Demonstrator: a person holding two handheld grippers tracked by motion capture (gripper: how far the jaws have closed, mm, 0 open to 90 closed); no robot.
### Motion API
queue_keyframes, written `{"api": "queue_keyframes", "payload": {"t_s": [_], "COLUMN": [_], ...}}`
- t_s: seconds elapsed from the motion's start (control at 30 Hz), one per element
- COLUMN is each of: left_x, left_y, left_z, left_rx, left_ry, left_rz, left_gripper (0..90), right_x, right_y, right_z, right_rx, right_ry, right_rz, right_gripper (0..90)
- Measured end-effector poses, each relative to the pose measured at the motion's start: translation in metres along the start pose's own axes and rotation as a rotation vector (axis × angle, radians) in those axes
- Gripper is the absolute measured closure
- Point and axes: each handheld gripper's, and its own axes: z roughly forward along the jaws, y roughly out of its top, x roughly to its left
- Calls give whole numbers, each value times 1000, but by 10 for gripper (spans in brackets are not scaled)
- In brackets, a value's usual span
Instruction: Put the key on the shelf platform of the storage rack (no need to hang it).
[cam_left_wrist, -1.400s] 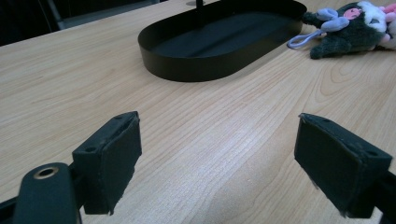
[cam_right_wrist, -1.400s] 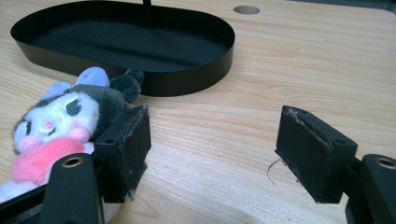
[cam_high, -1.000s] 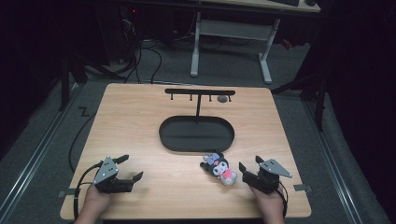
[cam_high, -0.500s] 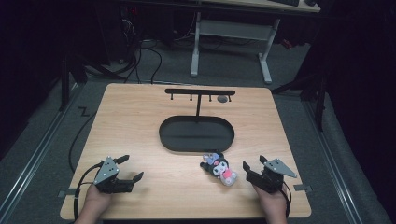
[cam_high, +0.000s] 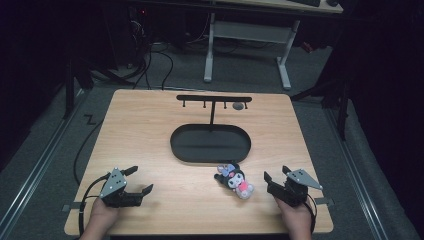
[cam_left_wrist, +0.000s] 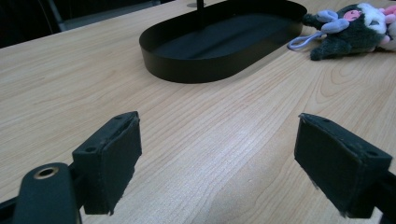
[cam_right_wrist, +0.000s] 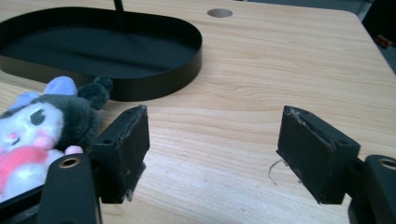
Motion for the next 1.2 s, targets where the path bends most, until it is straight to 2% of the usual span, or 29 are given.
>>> {"api": "queue_keyframes", "payload": {"t_s": [0.27, 0.57, 0.67, 0.7, 0.77, 0.9, 1.07, 1.13, 1.2], "left_x": [0, 1, 1, 1, 1, 1, 1, 0, -1], "left_y": [0, 0, 0, 0, 0, 0, 0, -1, -1], "left_z": [0, 1, 1, 1, 1, 1, 1, 2, 3], "left_rx": [-2, 1, 1, 2, 1, 0, 2, 7, 10], "left_ry": [-1, -1, -1, -1, -2, -3, -3, -3, -4], "left_rz": [1, 3, 4, 3, 4, 5, 3, 2, -3], "left_gripper": [154, 154, 155, 154, 155, 154, 154, 154, 154], "right_x": [-7, -9, -9, -10, -10, -10, -9, -7, -2], "right_y": [2, 4, 4, 3, 2, 2, 4, 8, 13], "right_z": [-1, -1, 1, 2, 3, 3, 3, 3, 1], "right_rx": [63, 136, 162, 194, 219, 238, 260, 266, 272], "right_ry": [-22, -28, -30, -32, -32, -29, -6, 35, 61], "right_rz": [2, -42, -41, -42, -36, -30, 2, 21, 10], "right_gripper": [219, 195, 193, 188, 184, 181, 185, 181, 174]}}
